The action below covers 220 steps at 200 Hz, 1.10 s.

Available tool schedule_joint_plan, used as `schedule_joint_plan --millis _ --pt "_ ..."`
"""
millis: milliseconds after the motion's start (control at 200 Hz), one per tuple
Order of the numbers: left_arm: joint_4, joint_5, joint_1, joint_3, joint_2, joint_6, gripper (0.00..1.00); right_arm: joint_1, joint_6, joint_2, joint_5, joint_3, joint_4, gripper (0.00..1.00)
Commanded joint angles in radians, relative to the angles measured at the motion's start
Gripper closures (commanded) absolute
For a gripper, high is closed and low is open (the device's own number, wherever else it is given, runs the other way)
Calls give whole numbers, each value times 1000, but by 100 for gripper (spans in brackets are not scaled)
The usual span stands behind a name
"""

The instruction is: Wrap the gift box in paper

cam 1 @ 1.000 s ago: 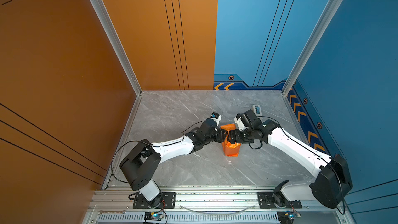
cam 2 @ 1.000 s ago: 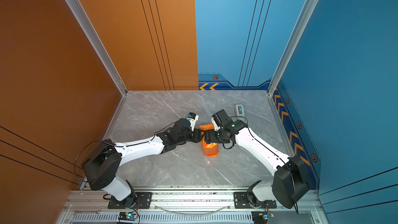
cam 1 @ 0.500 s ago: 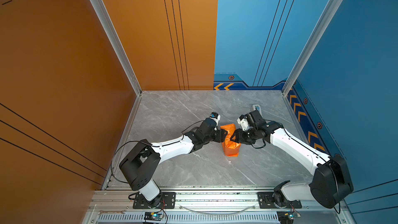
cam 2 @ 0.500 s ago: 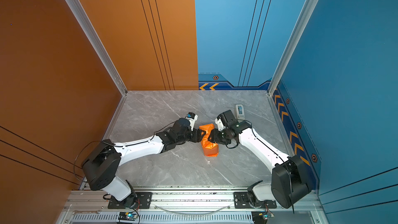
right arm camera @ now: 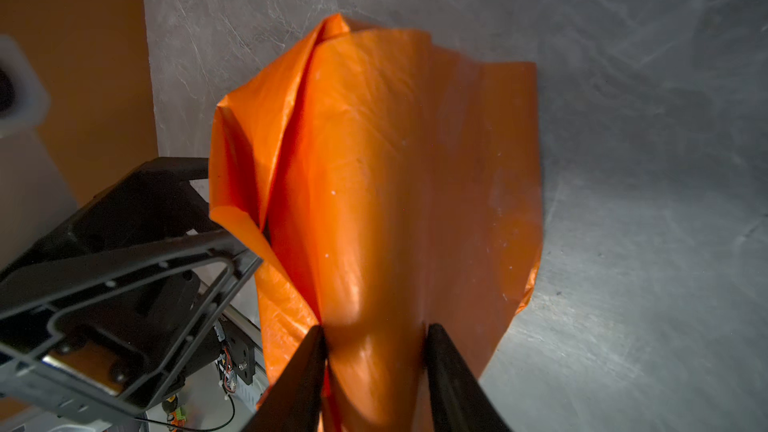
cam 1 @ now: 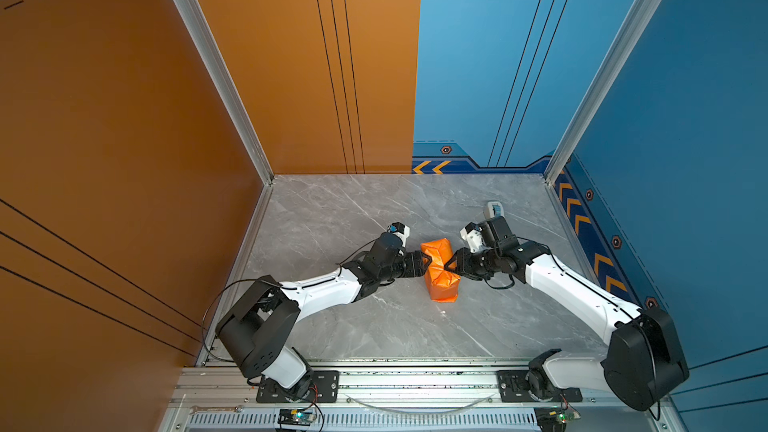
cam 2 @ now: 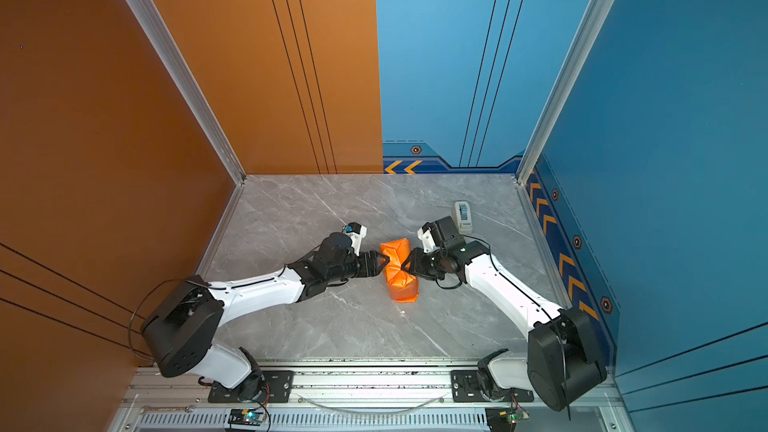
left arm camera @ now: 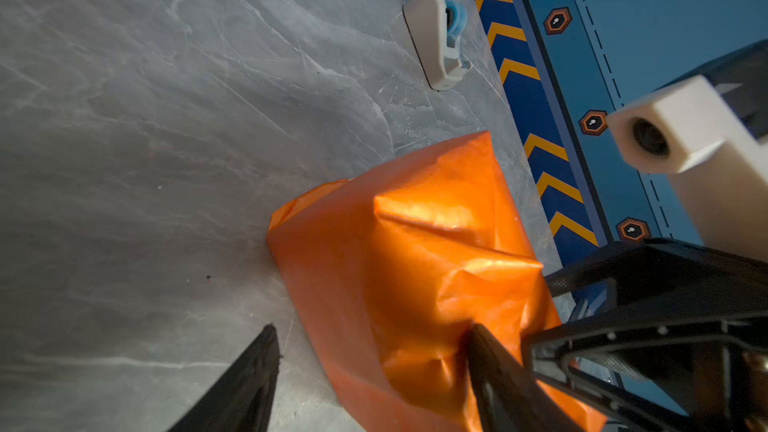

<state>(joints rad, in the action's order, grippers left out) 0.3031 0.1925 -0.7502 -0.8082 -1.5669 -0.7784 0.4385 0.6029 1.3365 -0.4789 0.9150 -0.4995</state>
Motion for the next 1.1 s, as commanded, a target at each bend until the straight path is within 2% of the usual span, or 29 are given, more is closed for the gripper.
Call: schedule_joint_plan --millis 0,215,260,345,456,566,696,871,1096 --pt "53 41 -10 -7 -53 -41 33 28 24 39 5 -54 -38 60" --pt "33 9 -2 -13 -104 -40 46 43 41 30 0 -60 -14 59" --pt "23 2 -2 -6 -107 -31 48 35 41 22 2 -51 -14 52" --pt "-13 -23 -4 9 -104 -9 49 9 36 -8 0 -25 -15 31" --pt "-41 -42 -5 20 -98 10 50 -41 17 -44 -23 12 -32 24" --pt "-66 -56 -10 20 -96 29 50 -119 -13 -59 -54 29 -35 25" --pt "-92 -65 -13 8 -98 50 50 -263 -94 -17 -109 55 -56 33" --pt "-112 -65 -20 -1 -107 62 50 -441 -267 114 -151 173 -72 42" --pt "-148 -82 -25 -16 -105 78 50 -582 -423 334 -220 364 -46 46"
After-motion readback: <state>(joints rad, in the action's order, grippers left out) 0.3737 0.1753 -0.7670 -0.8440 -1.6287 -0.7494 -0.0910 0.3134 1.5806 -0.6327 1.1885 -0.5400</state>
